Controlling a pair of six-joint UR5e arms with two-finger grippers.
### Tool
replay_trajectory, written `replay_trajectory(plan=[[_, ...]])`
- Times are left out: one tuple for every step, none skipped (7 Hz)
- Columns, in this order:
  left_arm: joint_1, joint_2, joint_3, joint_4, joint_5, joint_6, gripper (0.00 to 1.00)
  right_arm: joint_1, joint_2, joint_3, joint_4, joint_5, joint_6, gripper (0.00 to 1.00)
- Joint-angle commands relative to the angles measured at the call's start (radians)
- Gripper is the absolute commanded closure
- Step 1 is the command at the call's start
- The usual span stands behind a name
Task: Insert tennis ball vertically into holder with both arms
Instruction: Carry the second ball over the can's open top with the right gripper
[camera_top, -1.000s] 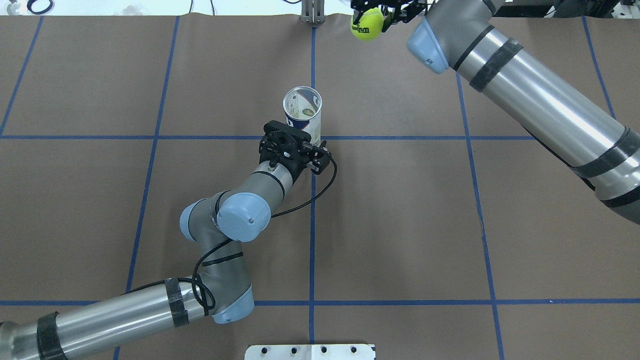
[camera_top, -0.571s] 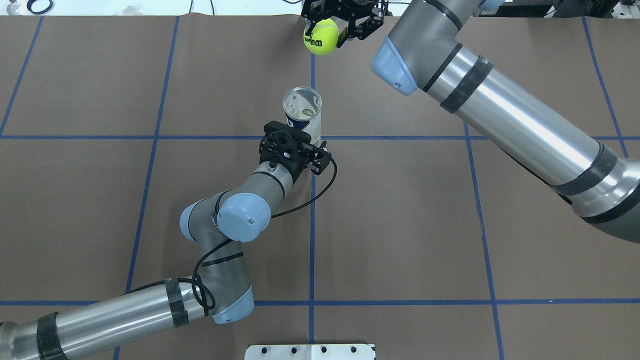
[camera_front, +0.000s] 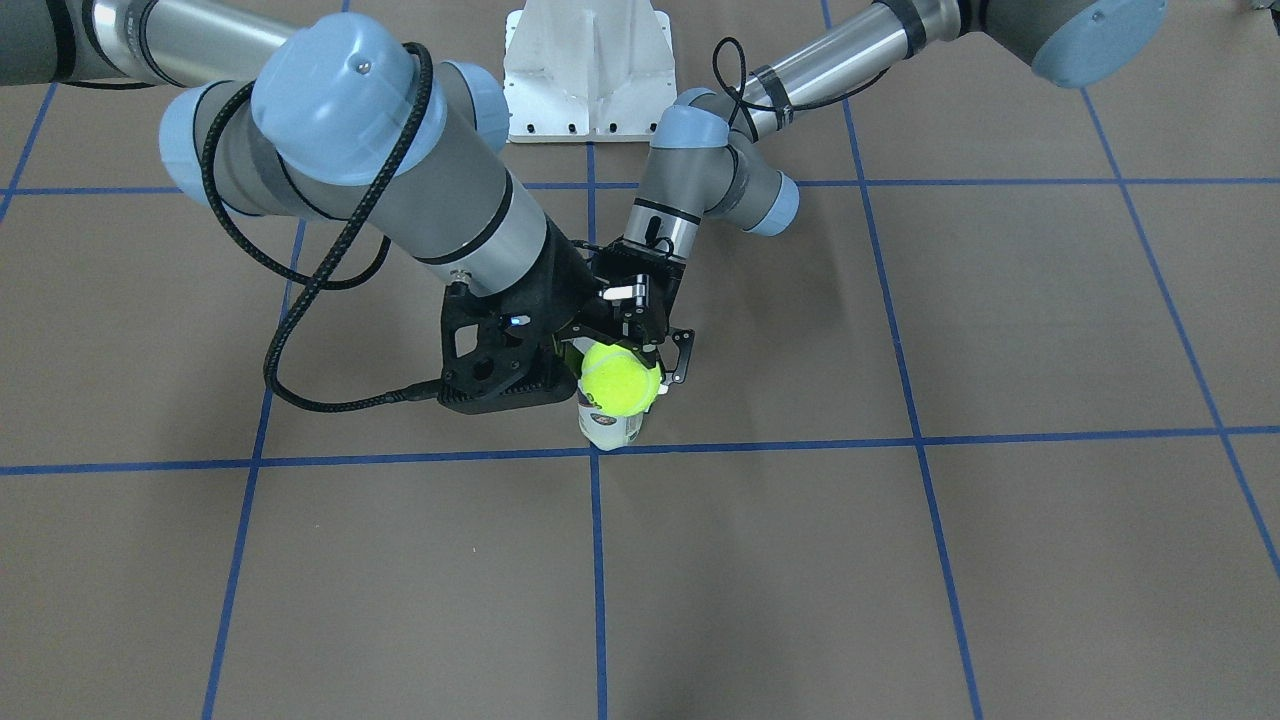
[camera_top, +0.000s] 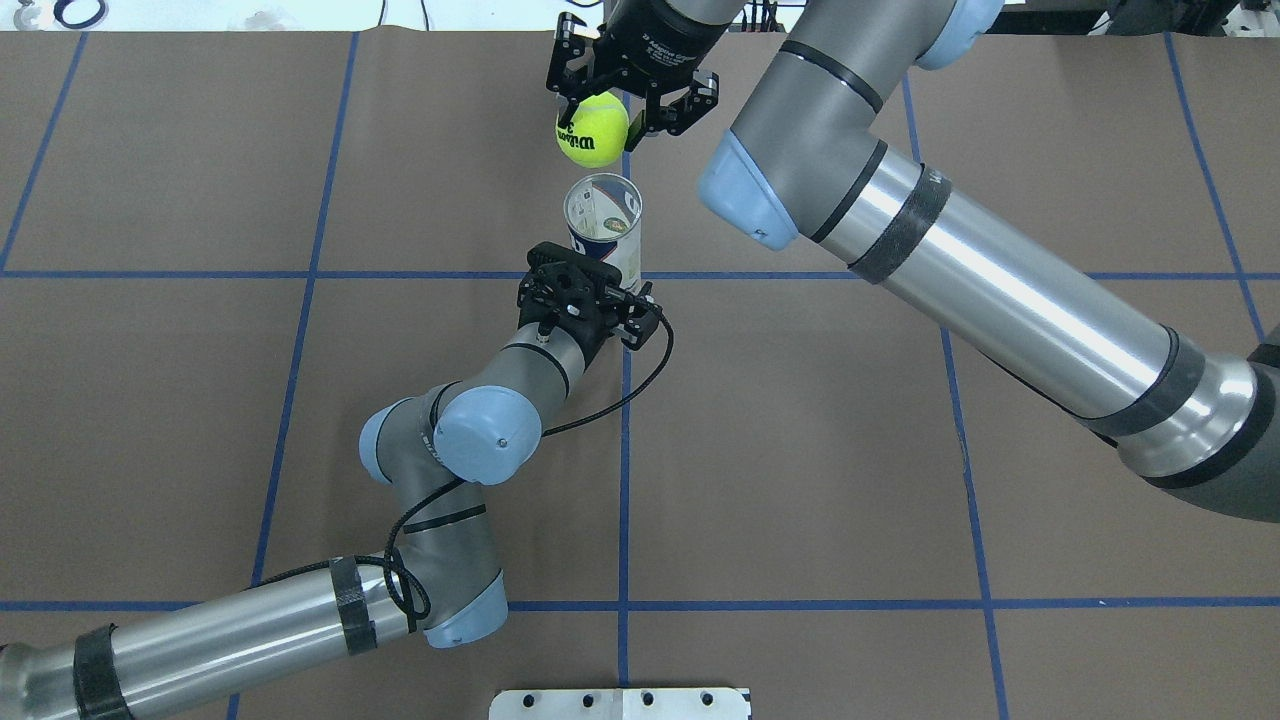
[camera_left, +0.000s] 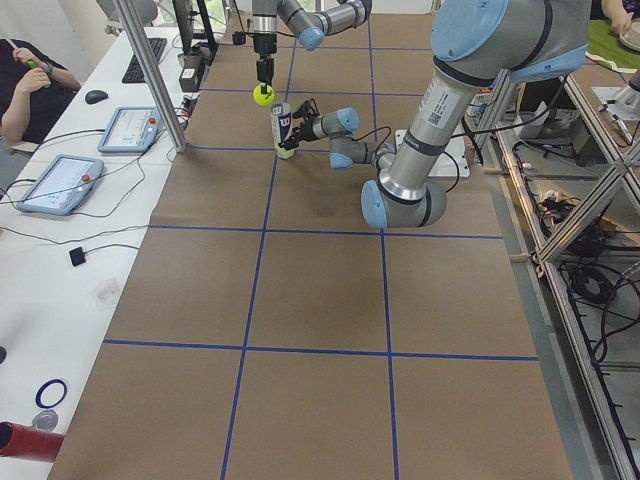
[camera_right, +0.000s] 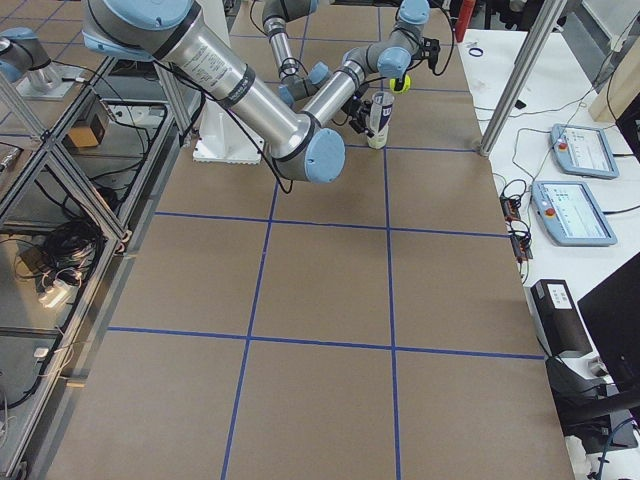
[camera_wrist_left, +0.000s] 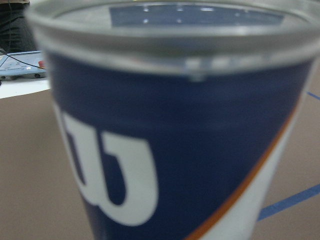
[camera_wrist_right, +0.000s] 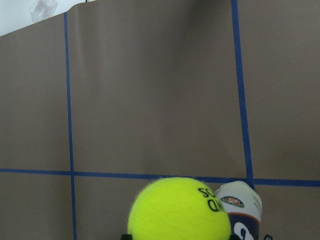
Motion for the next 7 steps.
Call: replay_trajectory(plan=[[0.0,0.001,0.002,0.0,0.004,0.0,0.1,-0.009,-0.012,0.039,-0.031,0.003,0.0,1.0],[-0.001,0.0,0.002,0.0,0.005,0.0,0.16,-0.009,-0.021,0.04,-0.031,0.003,0.0,1.0],[0.001,0.0,0.0,-0.002,0.001,-0.002,0.27,-0.009,-0.029,0.043,-0.033,0.005,0.0,1.0],[0.0,-0.002,0.0,-0.002,0.001,-0.002,0.28,-0.009,-0.036,0.046,-0.033,0.005,-0.001,1.0],[-0.001,0.0,0.0,-0.002,0.001,-0.002,0.28,-0.009,-0.04,0.045,-0.033,0.005,-0.001,1.0],[-0.001,-0.002,0.0,-0.002,0.001,-0.002,0.28,-0.009,-0.046,0.046,-0.033,0.005,-0.001,1.0],[-0.001,-0.002,0.0,-0.002,0.001,-0.002,0.28,-0.009,-0.047,0.048,-0.033,0.005,-0.001,1.0]])
